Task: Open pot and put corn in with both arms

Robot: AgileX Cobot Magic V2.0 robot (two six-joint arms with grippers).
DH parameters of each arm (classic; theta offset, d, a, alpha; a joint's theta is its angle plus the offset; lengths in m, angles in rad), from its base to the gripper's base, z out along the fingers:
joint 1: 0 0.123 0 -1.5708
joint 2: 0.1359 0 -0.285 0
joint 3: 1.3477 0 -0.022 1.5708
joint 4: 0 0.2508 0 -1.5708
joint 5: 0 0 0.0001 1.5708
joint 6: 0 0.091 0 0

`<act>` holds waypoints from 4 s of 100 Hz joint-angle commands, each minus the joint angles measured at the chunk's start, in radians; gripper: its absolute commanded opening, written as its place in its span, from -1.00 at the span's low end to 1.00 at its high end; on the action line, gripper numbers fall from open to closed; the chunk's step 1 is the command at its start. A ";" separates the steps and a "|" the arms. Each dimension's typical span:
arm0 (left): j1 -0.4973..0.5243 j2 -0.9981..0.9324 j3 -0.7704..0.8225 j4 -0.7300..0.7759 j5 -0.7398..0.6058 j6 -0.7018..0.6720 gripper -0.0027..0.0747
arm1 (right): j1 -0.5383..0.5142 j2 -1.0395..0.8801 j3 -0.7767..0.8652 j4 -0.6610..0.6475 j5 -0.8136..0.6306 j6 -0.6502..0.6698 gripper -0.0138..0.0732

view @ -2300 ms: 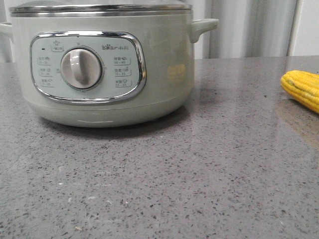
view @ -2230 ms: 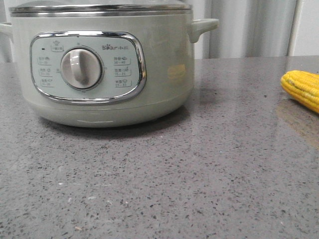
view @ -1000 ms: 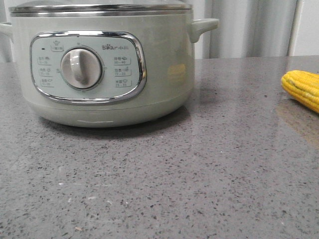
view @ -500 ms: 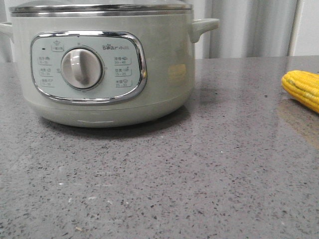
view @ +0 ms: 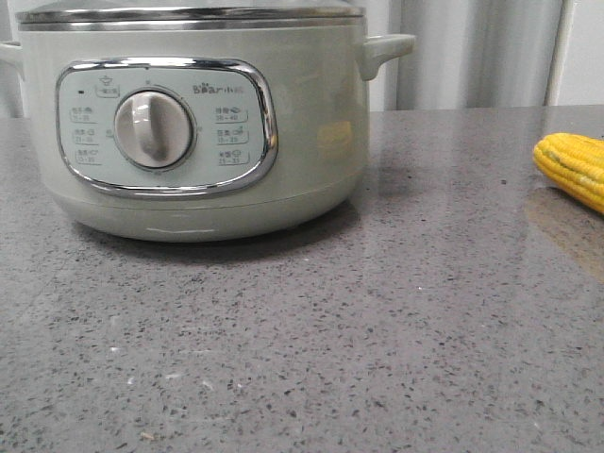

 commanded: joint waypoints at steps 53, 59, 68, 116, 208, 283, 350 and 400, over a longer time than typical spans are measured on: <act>-0.001 0.433 -0.467 0.370 0.143 0.050 0.21 | -0.007 0.351 -0.398 -0.385 0.160 -0.007 -0.04; -0.001 0.457 -0.475 0.370 0.143 0.052 0.22 | -0.007 0.366 -0.403 -0.385 0.160 -0.007 0.22; -0.017 0.502 -0.490 0.368 0.141 0.066 0.21 | -0.007 0.371 -0.405 -0.385 0.160 -0.007 0.46; -0.520 0.972 -0.712 0.435 -0.198 0.130 0.23 | -0.007 0.371 -0.405 -0.385 0.161 -0.007 0.49; -0.517 1.427 -0.992 0.331 -0.256 0.126 0.35 | -0.007 0.371 -0.405 -0.383 0.161 -0.007 0.49; -0.488 1.401 -1.008 0.331 -0.266 0.124 -0.48 | -0.007 0.371 -0.405 -0.383 0.161 -0.007 0.49; -0.061 1.037 -1.067 0.463 0.121 0.132 -0.48 | -0.007 0.371 -0.405 -0.383 0.161 -0.007 0.49; 0.271 0.908 -0.516 0.290 -0.226 0.130 -0.48 | -0.007 0.371 -0.404 -0.383 0.161 -0.007 0.49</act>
